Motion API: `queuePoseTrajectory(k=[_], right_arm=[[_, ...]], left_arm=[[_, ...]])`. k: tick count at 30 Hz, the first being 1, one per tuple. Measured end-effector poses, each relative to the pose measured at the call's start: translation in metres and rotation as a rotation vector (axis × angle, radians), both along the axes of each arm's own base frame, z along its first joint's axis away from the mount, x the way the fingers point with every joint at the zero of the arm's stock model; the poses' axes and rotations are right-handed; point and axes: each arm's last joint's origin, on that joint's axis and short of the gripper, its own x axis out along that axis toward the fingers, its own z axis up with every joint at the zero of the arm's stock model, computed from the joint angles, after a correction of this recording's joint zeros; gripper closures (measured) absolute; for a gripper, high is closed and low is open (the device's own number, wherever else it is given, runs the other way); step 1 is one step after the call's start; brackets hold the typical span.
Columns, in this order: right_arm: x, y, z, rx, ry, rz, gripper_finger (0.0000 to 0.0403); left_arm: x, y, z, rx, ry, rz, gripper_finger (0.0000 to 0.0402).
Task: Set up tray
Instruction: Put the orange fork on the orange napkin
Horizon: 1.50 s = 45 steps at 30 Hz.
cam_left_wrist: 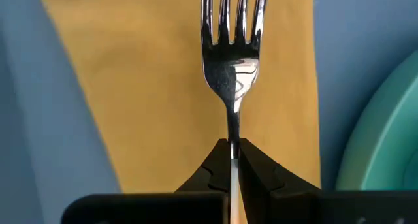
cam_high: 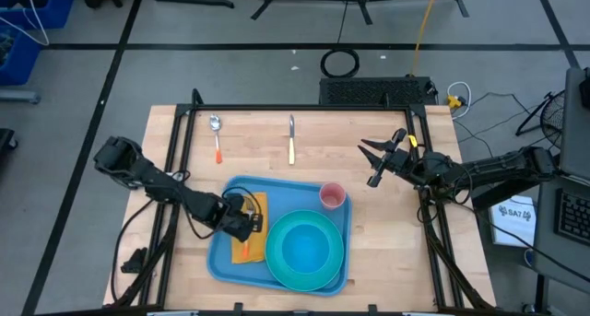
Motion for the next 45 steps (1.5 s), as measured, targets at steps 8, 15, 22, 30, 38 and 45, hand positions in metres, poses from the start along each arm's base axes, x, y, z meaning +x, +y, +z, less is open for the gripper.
queuePoseTrajectory(k=[8,15,22,30,38,45], right_arm=[[0.000,0.000,0.000,0.000,0.001,0.000,0.0326],[0.000,0.000,0.000,0.004,-0.001,0.001,0.0326],[0.000,0.000,0.000,0.005,-0.001,0.001,0.0326],[0.000,0.000,0.000,0.006,-0.001,0.001,0.0326],[0.000,0.000,-0.001,0.009,0.007,0.002,0.0326],[0.000,0.000,-0.002,0.009,0.015,0.002,0.0326]], left_arm=[[-0.010,-0.011,-0.001,-0.016,0.037,0.039,0.0392],[-0.017,-0.008,-0.003,0.003,0.116,0.061,0.0392],[-0.020,-0.008,-0.003,-0.016,0.161,0.050,0.0392],[-0.012,-0.004,0.005,-0.011,0.118,0.003,0.0392],[-0.018,0.005,0.008,0.005,0.193,0.010,0.0392],[-0.016,0.007,0.008,0.014,0.177,0.018,0.0392]])
